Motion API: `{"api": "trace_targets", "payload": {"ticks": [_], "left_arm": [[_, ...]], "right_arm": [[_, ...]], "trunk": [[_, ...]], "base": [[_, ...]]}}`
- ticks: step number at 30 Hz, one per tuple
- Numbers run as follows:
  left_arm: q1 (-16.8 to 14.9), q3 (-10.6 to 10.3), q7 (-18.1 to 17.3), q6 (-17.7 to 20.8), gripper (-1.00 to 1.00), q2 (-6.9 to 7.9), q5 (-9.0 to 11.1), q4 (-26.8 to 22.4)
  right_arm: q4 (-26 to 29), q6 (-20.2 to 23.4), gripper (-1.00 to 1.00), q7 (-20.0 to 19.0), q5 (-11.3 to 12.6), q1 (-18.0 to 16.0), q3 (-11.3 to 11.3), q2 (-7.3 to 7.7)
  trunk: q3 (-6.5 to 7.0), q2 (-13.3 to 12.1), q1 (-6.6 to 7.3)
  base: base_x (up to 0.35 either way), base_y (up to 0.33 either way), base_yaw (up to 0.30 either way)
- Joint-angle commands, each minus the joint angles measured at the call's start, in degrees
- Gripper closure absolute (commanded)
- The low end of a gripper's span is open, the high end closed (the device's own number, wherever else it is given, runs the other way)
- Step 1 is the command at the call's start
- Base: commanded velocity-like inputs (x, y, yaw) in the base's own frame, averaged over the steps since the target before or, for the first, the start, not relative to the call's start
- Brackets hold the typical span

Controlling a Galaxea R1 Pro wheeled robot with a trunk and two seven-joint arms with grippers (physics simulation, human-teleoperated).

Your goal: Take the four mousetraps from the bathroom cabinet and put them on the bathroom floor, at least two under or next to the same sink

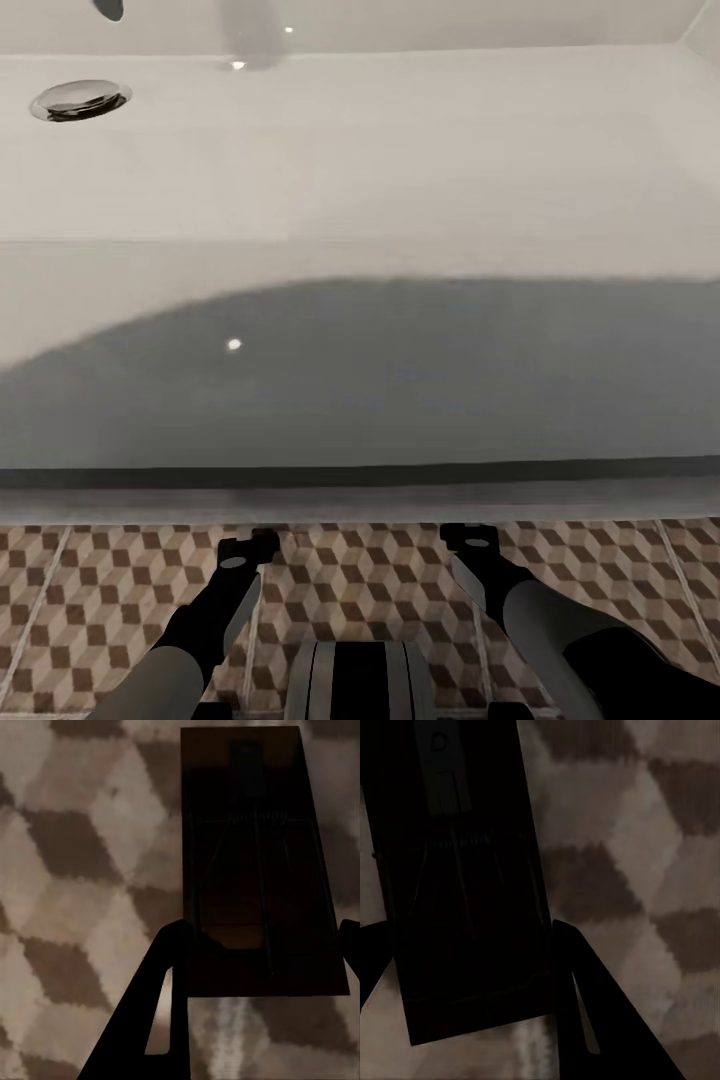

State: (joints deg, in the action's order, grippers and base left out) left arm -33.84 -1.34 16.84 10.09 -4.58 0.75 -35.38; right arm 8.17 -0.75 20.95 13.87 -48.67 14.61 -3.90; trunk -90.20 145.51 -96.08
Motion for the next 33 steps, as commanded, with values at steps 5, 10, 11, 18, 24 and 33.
{"api": "trace_targets", "payload": {"ticks": [5,10,11,18,24,33], "left_arm": [[0.00,-0.19,0.30,0.33,1.00,0.01,0.05,-0.12],[0.00,-0.19,0.30,0.35,1.00,0.01,0.04,-0.12],[0.00,-0.19,0.30,0.36,1.00,0.01,0.04,-0.12],[0.00,-0.31,0.30,0.37,1.00,0.01,-0.03,-0.11],[0.00,-0.03,0.26,0.31,1.00,0.01,0.27,0.57],[0.00,0.18,0.07,0.06,1.00,0.53,0.53,2.50]], "right_arm": [[0.00,-0.13,1.00,0.19,0.72,-0.02,0.49,0.03],[0.00,-0.13,1.00,0.15,0.72,-0.02,0.50,0.03],[0.00,-0.13,1.00,0.15,0.72,-0.02,0.50,0.03],[-0.03,-0.18,1.00,0.13,0.69,-0.02,0.51,0.03],[-0.55,-0.97,1.00,0.14,0.70,-0.02,0.51,0.03],[-1.36,-4.05,1.00,0.04,0.95,-0.02,0.51,-0.31]], "trunk": [[-0.03,0.01,0.00],[-0.03,0.01,0.00],[-0.03,0.01,0.00],[-0.03,0.01,0.00],[-0.03,0.01,0.00],[-0.03,0.01,0.00]], "base": [[0.024,0.000,0.000],[0.004,0.000,0.000],[0.001,0.000,0.000],[0.000,0.000,0.000],[0.000,0.000,0.000],[0.000,0.000,0.000]]}}
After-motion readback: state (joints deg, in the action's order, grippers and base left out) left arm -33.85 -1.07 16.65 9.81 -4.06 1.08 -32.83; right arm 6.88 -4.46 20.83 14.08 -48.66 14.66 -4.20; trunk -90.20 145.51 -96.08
